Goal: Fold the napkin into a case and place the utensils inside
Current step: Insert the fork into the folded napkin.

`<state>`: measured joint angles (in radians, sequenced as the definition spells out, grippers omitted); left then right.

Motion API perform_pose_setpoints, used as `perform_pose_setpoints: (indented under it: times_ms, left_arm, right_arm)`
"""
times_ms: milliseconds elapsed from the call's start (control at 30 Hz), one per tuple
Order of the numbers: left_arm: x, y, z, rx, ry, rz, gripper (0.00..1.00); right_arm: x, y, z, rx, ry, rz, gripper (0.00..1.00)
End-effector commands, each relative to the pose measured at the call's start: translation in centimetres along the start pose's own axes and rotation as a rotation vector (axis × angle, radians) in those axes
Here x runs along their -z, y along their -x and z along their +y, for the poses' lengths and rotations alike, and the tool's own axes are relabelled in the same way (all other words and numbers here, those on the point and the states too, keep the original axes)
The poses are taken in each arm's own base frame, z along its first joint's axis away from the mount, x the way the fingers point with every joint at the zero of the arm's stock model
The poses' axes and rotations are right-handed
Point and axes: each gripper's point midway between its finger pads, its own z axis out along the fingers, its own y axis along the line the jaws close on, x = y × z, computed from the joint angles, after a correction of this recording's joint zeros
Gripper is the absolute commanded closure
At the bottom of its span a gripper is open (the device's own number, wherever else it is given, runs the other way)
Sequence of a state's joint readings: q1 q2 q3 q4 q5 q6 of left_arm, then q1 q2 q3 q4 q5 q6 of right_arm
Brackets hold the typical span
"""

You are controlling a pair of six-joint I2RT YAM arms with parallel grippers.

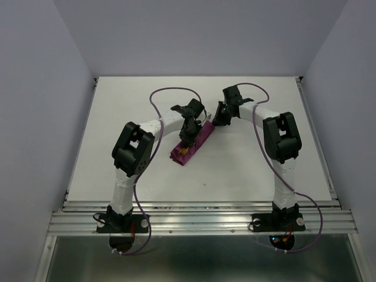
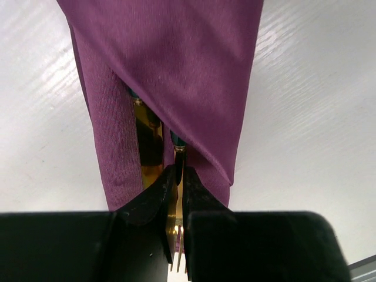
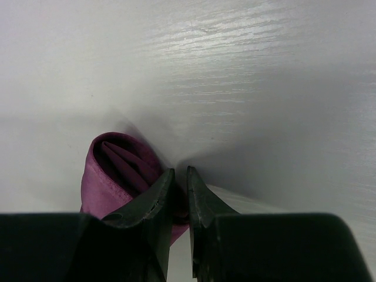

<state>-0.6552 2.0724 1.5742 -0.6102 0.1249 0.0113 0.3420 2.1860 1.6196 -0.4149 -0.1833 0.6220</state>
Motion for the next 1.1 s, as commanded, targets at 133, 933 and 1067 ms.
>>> perform_pose_setpoints:
  times_ms: [133, 933, 1067]
  left_arm:
    - [1.3, 3.2, -1.4, -0.047, -0.045, -0.07, 0.89]
    - [2.1, 4.0, -0.8, -0.05, -0.001, -0.086, 0.56]
    - [2.4, 3.7, -0.7, -0.042, -0.001, -0.089, 0.57]
  right_arm:
    - [0.5, -1.9, -0.7, 0.007, -0.048, 0.043, 0.8]
    - [0.3, -2.1, -0.9, 0.006, -0.053, 0.051, 0.8]
    - [0.3, -2.4, -0.6, 0.013, -0.051, 0.054, 0.8]
